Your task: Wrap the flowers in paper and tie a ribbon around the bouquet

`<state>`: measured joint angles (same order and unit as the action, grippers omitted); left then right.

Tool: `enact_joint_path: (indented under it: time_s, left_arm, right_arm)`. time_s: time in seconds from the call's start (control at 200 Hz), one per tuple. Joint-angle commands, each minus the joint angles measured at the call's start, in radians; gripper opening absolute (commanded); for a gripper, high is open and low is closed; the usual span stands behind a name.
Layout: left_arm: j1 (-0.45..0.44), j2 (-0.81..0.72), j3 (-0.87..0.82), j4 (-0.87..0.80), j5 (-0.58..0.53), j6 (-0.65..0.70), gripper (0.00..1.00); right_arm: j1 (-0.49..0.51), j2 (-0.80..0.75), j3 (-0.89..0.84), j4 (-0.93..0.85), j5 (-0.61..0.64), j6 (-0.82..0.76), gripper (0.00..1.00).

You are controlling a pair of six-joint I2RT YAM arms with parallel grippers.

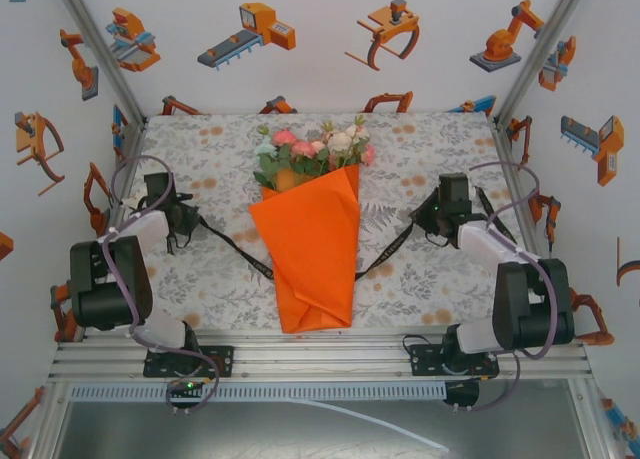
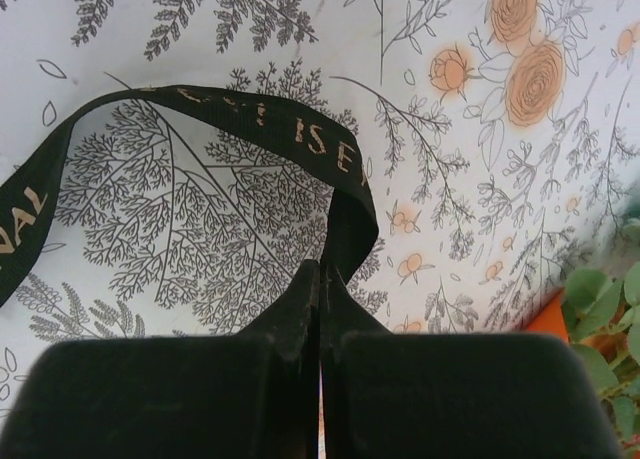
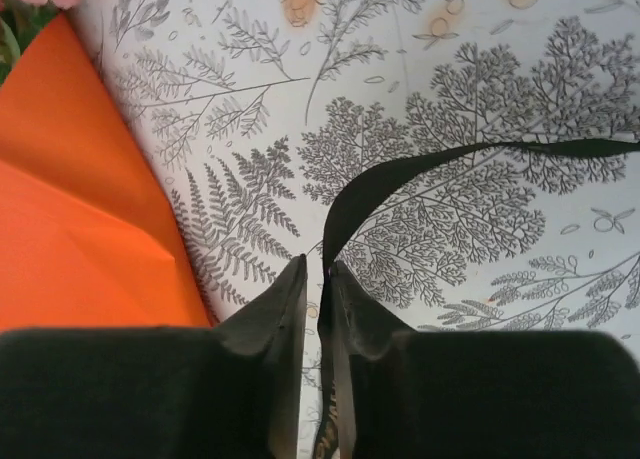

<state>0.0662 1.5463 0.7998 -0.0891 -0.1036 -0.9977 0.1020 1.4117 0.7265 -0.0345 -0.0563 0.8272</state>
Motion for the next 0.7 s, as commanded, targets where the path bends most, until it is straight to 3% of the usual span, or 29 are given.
enact_joint_path:
  time_s: [0.0, 0.04, 0.11, 0.15, 0.365, 0.526, 0.696]
  left_arm:
    - [0.004, -0.101, -0.003, 0.004, -0.027, 0.07, 0.09]
    - [0.006, -0.133, 0.002, -0.016, -0.053, 0.082, 0.16]
    - [0.008, -0.179, 0.02, -0.051, -0.053, 0.1, 0.41]
    - [0.007, -0.204, 0.027, -0.071, -0.032, 0.103, 0.46]
    - [-0.016, -0.395, 0.035, -0.219, 0.006, 0.147, 0.54]
    - [-0.039, -0.441, 0.068, -0.363, 0.012, 0.276, 0.58]
    - [-0.039, -0.436, 0.082, -0.405, -0.008, 0.347, 0.59]
  right_arm:
    - [-0.043, -0.043, 0.022, -0.08, 0.045, -0.043, 0.4]
    - [-0.071, -0.061, 0.026, -0.095, 0.058, -0.042, 0.44]
    - [-0.127, -0.083, 0.038, -0.128, 0.086, -0.039, 0.5]
    - [-0.165, -0.086, 0.055, -0.154, 0.099, -0.038, 0.51]
    - [-0.332, 0.03, 0.177, -0.232, 0.107, -0.058, 0.53]
    - [-0.368, 0.217, 0.323, -0.241, 0.07, -0.121, 0.52]
    - [-0.386, 0.368, 0.445, -0.242, 0.066, -0.15, 0.51]
